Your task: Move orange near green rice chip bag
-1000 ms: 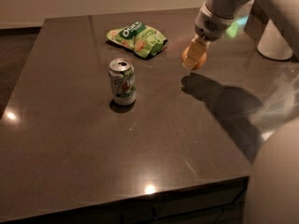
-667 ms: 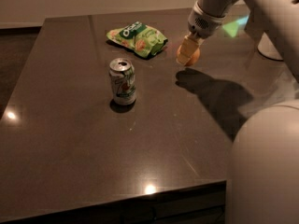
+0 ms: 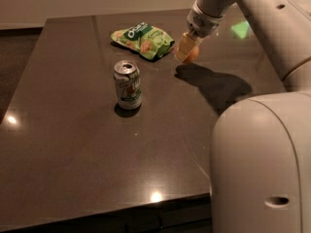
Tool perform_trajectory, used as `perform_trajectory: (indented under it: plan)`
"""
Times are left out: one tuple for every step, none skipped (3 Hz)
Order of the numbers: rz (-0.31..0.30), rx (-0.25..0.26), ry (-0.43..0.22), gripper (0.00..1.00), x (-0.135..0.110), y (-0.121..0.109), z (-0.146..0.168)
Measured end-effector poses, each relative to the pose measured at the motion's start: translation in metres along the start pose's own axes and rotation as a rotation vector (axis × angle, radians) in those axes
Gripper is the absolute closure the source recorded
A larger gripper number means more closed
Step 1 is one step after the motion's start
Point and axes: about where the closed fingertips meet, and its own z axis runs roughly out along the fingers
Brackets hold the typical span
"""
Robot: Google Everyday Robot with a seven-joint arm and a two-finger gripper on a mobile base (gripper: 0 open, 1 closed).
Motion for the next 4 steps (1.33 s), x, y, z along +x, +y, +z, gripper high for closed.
perform_trajectory:
  plan:
    - [0.042, -0.008, -0.056, 1.00, -0.017, -0.006, 0.008]
    - [0.045, -0.022, -0.082, 1.00, -0.031, -0.001, 0.012]
    - [0.031, -0.040, -0.079, 1.00, -0.041, 0.008, 0.022]
    - [0.023, -0.048, -0.078, 1.00, -0.049, 0.016, 0.030]
